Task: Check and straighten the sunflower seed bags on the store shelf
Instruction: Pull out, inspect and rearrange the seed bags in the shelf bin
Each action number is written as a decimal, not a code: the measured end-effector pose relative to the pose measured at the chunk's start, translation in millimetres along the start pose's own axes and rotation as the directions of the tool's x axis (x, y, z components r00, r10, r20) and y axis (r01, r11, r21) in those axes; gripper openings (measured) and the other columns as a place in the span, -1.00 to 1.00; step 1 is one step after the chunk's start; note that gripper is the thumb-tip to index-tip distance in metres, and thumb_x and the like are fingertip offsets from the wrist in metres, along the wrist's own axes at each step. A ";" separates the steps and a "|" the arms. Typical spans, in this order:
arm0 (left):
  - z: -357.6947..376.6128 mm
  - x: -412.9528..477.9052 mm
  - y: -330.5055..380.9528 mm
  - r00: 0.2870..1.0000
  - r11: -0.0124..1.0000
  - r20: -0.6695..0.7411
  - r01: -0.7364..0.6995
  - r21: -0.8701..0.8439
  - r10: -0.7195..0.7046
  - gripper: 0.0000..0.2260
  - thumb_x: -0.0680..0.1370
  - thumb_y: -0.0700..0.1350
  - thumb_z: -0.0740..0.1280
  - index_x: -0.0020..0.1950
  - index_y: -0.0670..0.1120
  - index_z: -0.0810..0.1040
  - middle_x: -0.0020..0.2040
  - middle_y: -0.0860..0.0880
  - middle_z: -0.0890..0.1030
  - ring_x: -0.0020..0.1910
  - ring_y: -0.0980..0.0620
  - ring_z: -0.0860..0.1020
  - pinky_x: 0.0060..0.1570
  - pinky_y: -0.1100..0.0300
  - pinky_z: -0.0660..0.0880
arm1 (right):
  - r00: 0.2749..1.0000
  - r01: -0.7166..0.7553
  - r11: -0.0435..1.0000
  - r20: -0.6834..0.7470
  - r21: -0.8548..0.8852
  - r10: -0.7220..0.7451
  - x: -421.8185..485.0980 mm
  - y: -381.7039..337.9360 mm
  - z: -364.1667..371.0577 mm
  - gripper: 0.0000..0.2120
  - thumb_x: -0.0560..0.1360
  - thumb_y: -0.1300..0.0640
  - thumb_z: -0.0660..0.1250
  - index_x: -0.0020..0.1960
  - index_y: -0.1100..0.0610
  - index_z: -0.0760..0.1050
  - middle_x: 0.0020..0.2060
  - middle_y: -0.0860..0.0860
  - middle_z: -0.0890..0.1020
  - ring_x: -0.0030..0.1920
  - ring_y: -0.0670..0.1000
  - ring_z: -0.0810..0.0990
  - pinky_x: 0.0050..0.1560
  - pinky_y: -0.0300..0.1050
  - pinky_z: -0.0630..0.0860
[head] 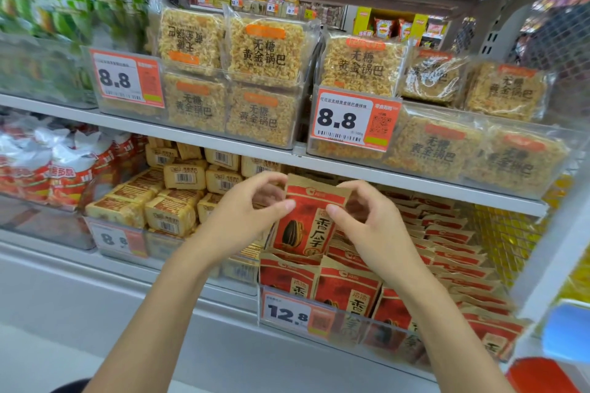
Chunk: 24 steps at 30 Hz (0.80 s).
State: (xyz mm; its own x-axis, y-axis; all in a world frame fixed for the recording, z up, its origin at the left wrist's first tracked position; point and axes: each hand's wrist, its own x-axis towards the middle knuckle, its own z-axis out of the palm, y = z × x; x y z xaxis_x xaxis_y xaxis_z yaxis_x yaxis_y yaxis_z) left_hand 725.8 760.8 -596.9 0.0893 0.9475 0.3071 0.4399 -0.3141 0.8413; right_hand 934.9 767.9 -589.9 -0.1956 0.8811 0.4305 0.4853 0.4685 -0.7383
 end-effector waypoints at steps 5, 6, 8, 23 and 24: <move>3.2 2.7 -15.0 0.991 0.978 0.088 0.085 0.191 -0.103 -0.85 0.55 -0.08 0.40 -0.15 0.17 0.65 -0.16 0.18 0.63 -0.08 0.19 0.56 0.06 0.08 0.51 | 0.979 0.001 0.891 0.182 -0.453 0.092 0.1 1.2 19.0 -0.93 0.54 0.00 0.36 -0.02 -0.07 0.62 -0.22 -0.18 0.61 -0.23 -0.17 0.56 -0.23 -0.23 0.45; 4.1 2.9 -18.8 0.990 0.965 0.085 0.091 0.245 -0.115 -0.85 0.54 -0.06 0.42 -0.15 0.21 0.63 -0.10 0.22 0.59 -0.01 0.19 0.52 0.12 0.07 0.49 | 0.975 -0.002 0.877 0.194 -0.480 0.109 -0.4 2.1 21.4 -0.90 0.55 -0.01 0.35 0.01 -0.07 0.63 -0.18 -0.19 0.63 -0.20 -0.16 0.55 -0.18 -0.22 0.47; 3.3 2.7 -18.2 0.997 0.967 0.032 0.055 0.247 -0.065 -0.88 0.52 -0.04 0.44 -0.07 0.21 0.63 -0.07 0.28 0.55 0.01 0.24 0.48 0.08 0.20 0.44 | 0.983 -0.006 0.891 0.162 -0.453 0.089 -0.7 -0.7 19.6 -0.84 0.55 -0.04 0.34 0.08 -0.09 0.64 -0.09 -0.21 0.65 -0.17 -0.20 0.53 -0.07 -0.21 0.51; -4.7 4.0 -20.4 0.990 0.981 -0.050 0.136 0.135 -0.131 -0.85 0.59 -0.04 0.34 -0.07 0.04 0.71 -0.21 0.21 0.66 -0.24 0.32 0.57 -0.14 0.27 0.48 | 0.998 -0.028 0.899 0.035 -0.436 0.048 10.6 4.0 4.9 -0.84 0.55 0.01 0.36 0.08 -0.04 0.66 -0.01 -0.18 0.69 0.00 -0.21 0.61 0.14 -0.14 0.57; -5.0 4.4 -20.0 0.987 0.983 -0.094 0.140 0.121 -0.129 -0.84 0.60 -0.07 0.33 -0.08 0.01 0.71 -0.22 0.20 0.66 -0.30 0.33 0.53 -0.20 0.27 0.44 | 0.998 -0.020 0.877 0.038 -0.480 0.043 13.8 5.2 4.5 -0.83 0.54 0.01 0.37 0.10 -0.04 0.65 0.02 -0.17 0.68 0.04 -0.18 0.60 0.15 -0.15 0.54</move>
State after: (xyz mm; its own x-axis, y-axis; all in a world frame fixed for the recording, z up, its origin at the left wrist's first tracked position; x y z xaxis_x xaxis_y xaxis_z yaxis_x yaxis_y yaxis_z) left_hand 712.9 770.9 -610.1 -0.0523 0.9702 0.2367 0.5526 -0.1693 0.8161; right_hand 930.9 782.8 -590.1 -0.2064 0.9024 0.3782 0.8383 0.3624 -0.4072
